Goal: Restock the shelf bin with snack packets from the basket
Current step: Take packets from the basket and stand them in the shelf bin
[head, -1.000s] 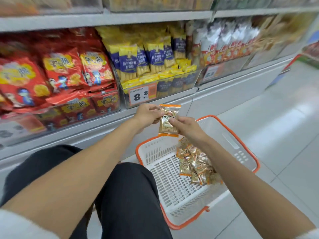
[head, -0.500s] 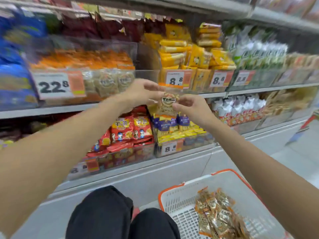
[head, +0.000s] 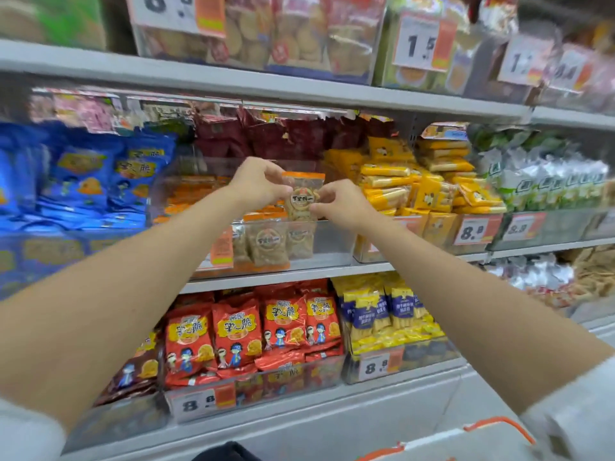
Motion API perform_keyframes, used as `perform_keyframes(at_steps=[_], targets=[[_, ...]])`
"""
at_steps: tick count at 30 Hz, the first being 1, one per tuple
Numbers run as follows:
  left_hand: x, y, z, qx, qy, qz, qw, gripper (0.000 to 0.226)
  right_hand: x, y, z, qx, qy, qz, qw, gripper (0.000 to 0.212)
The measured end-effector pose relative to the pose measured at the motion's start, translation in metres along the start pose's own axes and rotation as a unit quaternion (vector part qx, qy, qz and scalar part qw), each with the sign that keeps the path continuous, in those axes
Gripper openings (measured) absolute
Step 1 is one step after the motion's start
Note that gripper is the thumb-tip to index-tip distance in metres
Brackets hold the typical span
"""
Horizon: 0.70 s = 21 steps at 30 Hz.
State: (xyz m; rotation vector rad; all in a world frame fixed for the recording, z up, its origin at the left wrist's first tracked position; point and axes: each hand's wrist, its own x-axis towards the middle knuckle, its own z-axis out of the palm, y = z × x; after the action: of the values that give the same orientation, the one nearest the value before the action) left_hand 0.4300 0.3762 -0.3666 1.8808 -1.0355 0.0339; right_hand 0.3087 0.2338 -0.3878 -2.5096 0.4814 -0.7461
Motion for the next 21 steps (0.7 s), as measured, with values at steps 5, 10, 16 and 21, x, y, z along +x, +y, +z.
perform_keyframes(at_steps=[5, 10, 16, 21], targets=[[0.004, -0.015, 0.012, 0.109, -0.017, 0.015, 0.994, 0.021, 0.01, 0.005, 0.007, -0.016, -0.046, 0.054, 0.997, 0.016], [0.013, -0.018, 0.021, 0.166, -0.072, 0.003, 0.984, 0.015, 0.016, 0.002, 0.009, 0.017, -0.062, 0.065, 0.996, 0.013], [0.019, -0.023, 0.017, 0.148, -0.133, -0.056, 0.978, 0.017, 0.019, -0.001, 0.008, -0.034, -0.15, 0.104, 0.983, 0.032], [0.004, -0.021, 0.011, 0.125, -0.055, -0.029, 0.99, 0.03, 0.01, -0.001, 0.013, -0.036, -0.044, 0.08, 0.995, 0.021]])
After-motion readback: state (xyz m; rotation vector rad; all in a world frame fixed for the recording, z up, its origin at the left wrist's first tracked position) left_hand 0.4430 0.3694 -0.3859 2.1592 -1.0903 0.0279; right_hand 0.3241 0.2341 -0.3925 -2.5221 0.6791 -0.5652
